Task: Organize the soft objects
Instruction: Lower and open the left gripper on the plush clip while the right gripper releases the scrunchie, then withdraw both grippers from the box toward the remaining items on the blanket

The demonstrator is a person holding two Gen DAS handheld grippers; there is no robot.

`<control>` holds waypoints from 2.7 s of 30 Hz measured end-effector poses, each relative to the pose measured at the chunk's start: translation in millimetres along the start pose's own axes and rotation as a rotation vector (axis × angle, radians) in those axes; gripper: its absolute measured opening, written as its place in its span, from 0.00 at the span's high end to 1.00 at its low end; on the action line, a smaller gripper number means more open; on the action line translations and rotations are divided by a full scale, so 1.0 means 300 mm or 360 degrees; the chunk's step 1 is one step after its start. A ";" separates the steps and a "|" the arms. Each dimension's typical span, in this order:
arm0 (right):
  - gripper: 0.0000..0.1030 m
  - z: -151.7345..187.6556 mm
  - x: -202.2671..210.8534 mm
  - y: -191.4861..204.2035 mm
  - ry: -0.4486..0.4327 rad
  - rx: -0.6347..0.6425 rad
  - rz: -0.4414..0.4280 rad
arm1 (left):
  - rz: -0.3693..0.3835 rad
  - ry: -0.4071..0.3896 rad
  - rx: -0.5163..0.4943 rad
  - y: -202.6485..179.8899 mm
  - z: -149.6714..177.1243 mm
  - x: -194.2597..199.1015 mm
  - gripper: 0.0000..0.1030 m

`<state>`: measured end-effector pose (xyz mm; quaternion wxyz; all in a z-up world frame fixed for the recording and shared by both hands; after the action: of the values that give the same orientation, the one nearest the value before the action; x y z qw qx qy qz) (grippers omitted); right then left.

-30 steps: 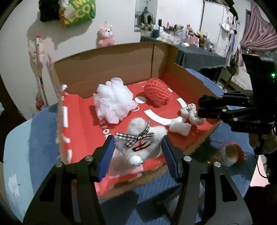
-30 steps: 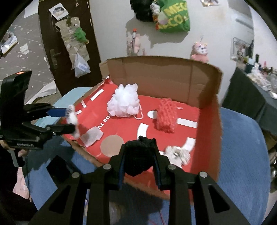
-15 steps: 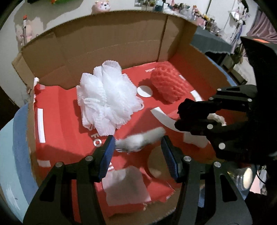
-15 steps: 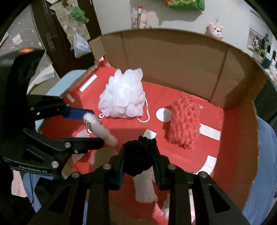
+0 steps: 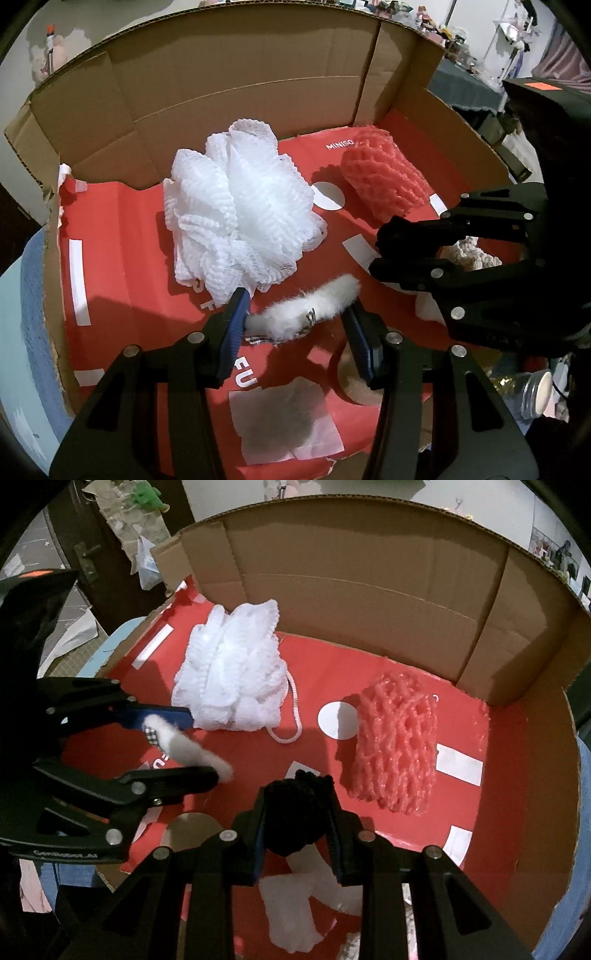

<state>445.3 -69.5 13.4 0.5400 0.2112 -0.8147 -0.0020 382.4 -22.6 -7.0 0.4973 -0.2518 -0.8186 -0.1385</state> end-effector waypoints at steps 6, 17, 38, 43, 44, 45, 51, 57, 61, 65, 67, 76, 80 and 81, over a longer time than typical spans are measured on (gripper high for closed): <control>0.72 0.010 -0.013 -0.014 0.0019 0.0018 0.0032 | -0.0010 -0.0016 -0.0043 -0.002 0.000 0.003 0.52; 0.71 0.001 -0.048 0.015 0.0040 0.0023 0.0053 | -0.0043 0.0016 -0.0093 -0.034 0.025 -0.016 0.49; 0.46 0.013 -0.038 0.001 0.0034 -0.0009 0.0034 | -0.0012 -0.0008 -0.0025 -0.005 0.064 -0.009 0.30; 0.44 0.013 0.001 -0.006 0.0011 -0.0024 0.0004 | -0.0007 -0.0028 -0.0028 -0.023 0.044 0.007 0.29; 0.44 0.013 0.012 -0.007 0.0003 -0.0025 0.0000 | -0.0005 -0.0036 -0.0028 -0.028 0.041 0.013 0.29; 0.43 0.014 0.022 -0.008 -0.0004 -0.0026 -0.0002 | -0.0007 -0.0044 -0.0026 -0.031 0.039 0.019 0.29; 0.38 0.020 0.099 -0.014 -0.0068 -0.0040 -0.0015 | -0.0005 -0.0110 0.0003 -0.057 0.031 0.077 0.25; 0.31 0.042 0.207 -0.014 -0.0165 -0.0052 -0.0013 | 0.0004 -0.0220 0.0073 -0.082 0.040 0.156 0.24; 0.25 0.063 0.298 -0.011 -0.0245 -0.0066 -0.0012 | -0.0019 -0.0314 0.0100 -0.108 0.062 0.229 0.17; 0.19 0.088 0.398 0.007 -0.0347 -0.0067 -0.0011 | -0.0083 -0.0439 0.0097 -0.144 0.084 0.326 0.14; 0.15 0.099 0.441 0.021 -0.0401 -0.0065 -0.0004 | -0.0098 -0.0495 0.0099 -0.162 0.094 0.371 0.10; 0.00 0.250 0.669 0.065 -0.0675 -0.0069 0.0047 | -0.0170 -0.0733 0.0134 -0.264 0.172 0.556 0.05; 0.00 0.331 0.740 0.085 -0.0771 -0.0061 0.0095 | -0.0205 -0.0838 0.0114 -0.326 0.219 0.628 0.05; 0.00 0.352 0.758 0.087 -0.0799 -0.0057 0.0115 | -0.0224 -0.0868 0.0104 -0.346 0.234 0.647 0.05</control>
<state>268.9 -148.3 175.3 0.3241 0.1652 -0.9302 -0.0496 199.5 -22.5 134.2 0.2557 -0.2060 -0.9417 -0.0735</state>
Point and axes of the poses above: each gripper's, at about its wrist camera, not at the fingertips, and x roughly against the way its jaws point, y to its left, z to its underside, the point moved 9 cm from there along -x, roughly the way its jaws point, and after that the axes turned 10 degrees about -x, right-handed, at the moved point
